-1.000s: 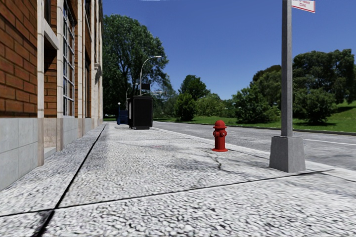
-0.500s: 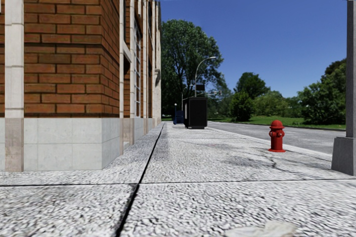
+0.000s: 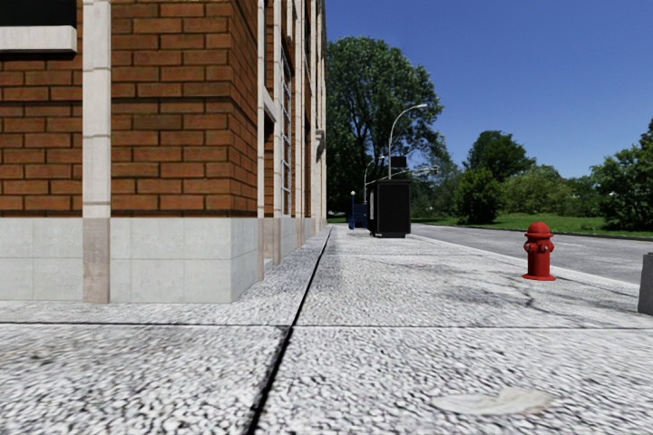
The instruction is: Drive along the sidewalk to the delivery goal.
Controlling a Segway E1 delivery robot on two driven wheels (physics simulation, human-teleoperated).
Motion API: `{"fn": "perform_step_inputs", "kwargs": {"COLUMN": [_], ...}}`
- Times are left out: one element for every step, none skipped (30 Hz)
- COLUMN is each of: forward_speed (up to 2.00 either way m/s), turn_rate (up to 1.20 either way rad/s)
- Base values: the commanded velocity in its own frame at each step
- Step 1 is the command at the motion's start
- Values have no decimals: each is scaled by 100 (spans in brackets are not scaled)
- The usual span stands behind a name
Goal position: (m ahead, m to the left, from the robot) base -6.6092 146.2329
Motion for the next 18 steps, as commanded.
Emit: {"fn": "perform_step_inputs", "kwargs": {"forward_speed": [0,0,0,0,0,0,0,0,0,0,0,0,0,0,13,77,101,101], "turn_rate": [0,0,0,0,0,0,0,0,0,0,0,0,6,6,15,22,28,28]}}
